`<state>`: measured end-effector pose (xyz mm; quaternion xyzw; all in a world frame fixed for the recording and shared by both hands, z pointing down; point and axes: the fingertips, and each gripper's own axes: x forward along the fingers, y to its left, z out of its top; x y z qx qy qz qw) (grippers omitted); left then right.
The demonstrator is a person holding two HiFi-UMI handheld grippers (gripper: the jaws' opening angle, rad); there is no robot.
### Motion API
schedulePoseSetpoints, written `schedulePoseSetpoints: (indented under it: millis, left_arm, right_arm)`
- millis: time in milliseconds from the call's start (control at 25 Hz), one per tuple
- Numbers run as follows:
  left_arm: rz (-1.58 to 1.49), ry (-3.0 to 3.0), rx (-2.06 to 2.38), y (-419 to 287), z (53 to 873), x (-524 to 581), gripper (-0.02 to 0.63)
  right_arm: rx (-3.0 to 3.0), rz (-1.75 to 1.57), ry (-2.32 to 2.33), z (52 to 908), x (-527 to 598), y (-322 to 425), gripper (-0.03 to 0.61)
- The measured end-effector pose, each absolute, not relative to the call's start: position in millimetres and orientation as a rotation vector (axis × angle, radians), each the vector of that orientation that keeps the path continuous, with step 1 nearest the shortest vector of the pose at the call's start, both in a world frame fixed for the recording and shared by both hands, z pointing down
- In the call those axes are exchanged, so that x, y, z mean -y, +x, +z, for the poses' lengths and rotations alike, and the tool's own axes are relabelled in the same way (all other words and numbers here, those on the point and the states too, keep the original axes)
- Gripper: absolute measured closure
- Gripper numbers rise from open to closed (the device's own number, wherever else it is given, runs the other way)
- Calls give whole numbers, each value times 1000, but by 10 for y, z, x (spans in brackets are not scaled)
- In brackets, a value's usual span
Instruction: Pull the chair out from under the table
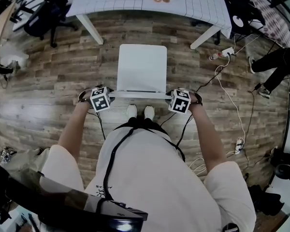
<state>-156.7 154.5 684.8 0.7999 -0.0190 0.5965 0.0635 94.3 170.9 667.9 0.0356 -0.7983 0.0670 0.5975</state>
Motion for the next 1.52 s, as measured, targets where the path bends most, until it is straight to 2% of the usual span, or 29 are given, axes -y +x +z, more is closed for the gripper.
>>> schedulePoseSetpoints:
  millis: [640,720,840,1000,1080,1320,1520]
  left_arm:
    - [1688,2382,162,-1524,6843,-1554,455]
    - [1690,2364,168,-1537,6857,-1566,418]
    - [1692,2362,197,-1571,6820,-1569,322]
    - [1541,2420,337,-1539,6461,-1478,311]
    - [1410,2470,429,-1454,6196,-1387,329]
    - [1030,2633,669,-1123,5458,-1085,467]
    - [775,2703,800,-934,4952,-911,528]
  right_arm:
    - [1888,166,125,6674,-1718,957,464]
    - [1875,167,119,6675,-1715,968,461]
    - [1855,175,126,6575,-1701,1026,395]
    - [1896,218,182,6318,-1692,1122,366]
    - [1946,240,225,6159,-1706,1122,396]
    - [2270,372,493,5436,-1474,928,570]
    - [2525,423,743,4843,-1166,841,572]
